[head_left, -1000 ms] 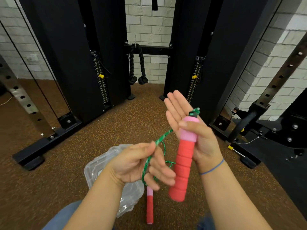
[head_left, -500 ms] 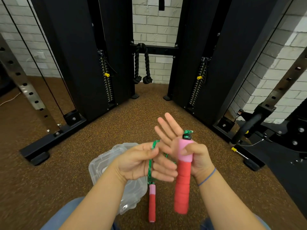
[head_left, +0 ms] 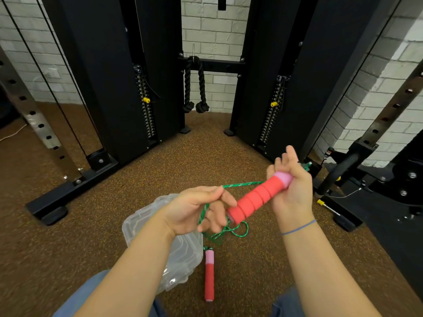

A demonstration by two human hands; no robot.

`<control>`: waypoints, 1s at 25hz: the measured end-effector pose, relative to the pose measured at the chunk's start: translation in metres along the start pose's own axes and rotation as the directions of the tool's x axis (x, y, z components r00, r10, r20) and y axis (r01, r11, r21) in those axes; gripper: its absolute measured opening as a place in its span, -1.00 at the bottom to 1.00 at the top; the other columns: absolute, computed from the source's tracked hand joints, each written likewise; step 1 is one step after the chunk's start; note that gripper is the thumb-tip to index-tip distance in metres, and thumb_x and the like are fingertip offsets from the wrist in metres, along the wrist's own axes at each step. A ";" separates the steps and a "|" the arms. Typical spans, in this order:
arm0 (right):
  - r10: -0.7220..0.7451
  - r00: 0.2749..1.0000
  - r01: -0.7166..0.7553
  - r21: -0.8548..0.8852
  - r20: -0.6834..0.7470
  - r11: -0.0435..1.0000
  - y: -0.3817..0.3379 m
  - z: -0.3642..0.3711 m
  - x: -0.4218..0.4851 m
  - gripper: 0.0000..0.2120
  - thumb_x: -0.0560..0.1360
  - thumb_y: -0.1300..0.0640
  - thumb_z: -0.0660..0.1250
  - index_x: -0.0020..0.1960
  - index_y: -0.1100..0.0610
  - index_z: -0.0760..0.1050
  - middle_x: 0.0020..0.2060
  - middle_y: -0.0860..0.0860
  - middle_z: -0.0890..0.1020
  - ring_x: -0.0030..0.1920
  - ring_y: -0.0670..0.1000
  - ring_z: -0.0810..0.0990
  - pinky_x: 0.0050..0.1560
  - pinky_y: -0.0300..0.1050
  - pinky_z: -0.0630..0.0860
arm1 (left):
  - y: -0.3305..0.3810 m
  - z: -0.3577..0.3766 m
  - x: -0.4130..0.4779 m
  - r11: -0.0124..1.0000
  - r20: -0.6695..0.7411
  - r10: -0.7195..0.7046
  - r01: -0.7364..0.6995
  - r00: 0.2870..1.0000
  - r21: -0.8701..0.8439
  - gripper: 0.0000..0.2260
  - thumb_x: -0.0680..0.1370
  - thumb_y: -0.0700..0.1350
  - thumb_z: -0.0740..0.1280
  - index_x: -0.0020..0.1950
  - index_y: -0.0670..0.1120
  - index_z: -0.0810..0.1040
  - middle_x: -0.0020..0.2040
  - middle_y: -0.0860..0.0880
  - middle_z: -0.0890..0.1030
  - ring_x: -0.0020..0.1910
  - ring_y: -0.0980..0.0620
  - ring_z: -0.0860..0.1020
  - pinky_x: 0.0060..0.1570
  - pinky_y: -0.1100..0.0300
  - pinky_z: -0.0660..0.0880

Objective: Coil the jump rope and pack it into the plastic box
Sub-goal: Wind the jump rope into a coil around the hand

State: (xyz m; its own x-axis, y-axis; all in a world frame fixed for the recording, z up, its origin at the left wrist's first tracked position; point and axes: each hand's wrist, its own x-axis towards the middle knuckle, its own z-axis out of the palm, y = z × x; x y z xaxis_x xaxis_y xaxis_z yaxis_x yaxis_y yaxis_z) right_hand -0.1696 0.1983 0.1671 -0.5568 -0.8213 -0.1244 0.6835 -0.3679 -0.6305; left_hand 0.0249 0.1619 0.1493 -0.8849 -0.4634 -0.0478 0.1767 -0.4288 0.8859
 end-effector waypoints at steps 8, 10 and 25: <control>0.029 0.893 0.426 -0.866 0.448 0.261 -0.058 -0.003 -0.007 -0.22 0.24 0.37 0.38 0.40 -0.05 0.34 0.32 0.05 0.52 -0.10 -0.11 0.64 0.01 -0.25 0.54 | 0.043 -0.043 -0.042 0.971 -0.194 0.227 -0.207 0.954 0.119 -0.76 0.42 0.07 0.40 -0.21 -0.12 0.58 -0.65 0.10 0.35 -0.69 0.22 0.14 -0.68 0.41 0.11; -0.065 0.910 0.415 -0.897 0.409 0.151 -0.078 -0.009 0.000 -0.20 0.20 0.25 0.38 0.41 -0.08 0.34 0.31 -0.08 0.50 -0.05 -0.19 0.57 0.11 -0.14 0.48 | 0.054 -0.056 -0.059 0.942 -0.341 0.335 -0.320 0.878 0.102 -0.79 0.46 0.05 0.32 -0.25 -0.07 0.56 -0.67 0.08 0.34 -0.66 0.15 0.06 -0.68 0.40 0.08; 0.129 0.629 0.753 -0.559 0.767 -0.348 -0.062 0.035 -0.021 -0.20 0.29 0.37 0.38 0.47 0.03 0.24 0.49 -0.01 0.25 0.50 -0.15 0.01 0.44 -0.07 -0.41 | -0.002 -0.115 -0.037 0.766 -0.925 0.005 0.593 0.379 0.247 -0.73 0.58 -0.05 0.24 0.00 -0.26 0.55 -0.29 -0.08 0.52 -0.27 -0.04 0.48 -0.19 0.13 0.44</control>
State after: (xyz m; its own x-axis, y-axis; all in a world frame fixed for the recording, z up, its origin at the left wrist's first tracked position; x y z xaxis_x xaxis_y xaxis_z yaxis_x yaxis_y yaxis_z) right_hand -0.1837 0.2231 0.2362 0.0999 -0.8984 0.4276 -0.9209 -0.2462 -0.3021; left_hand 0.1069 0.0910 0.0967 0.0644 -0.8953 -0.4408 -0.4961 -0.4120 0.7643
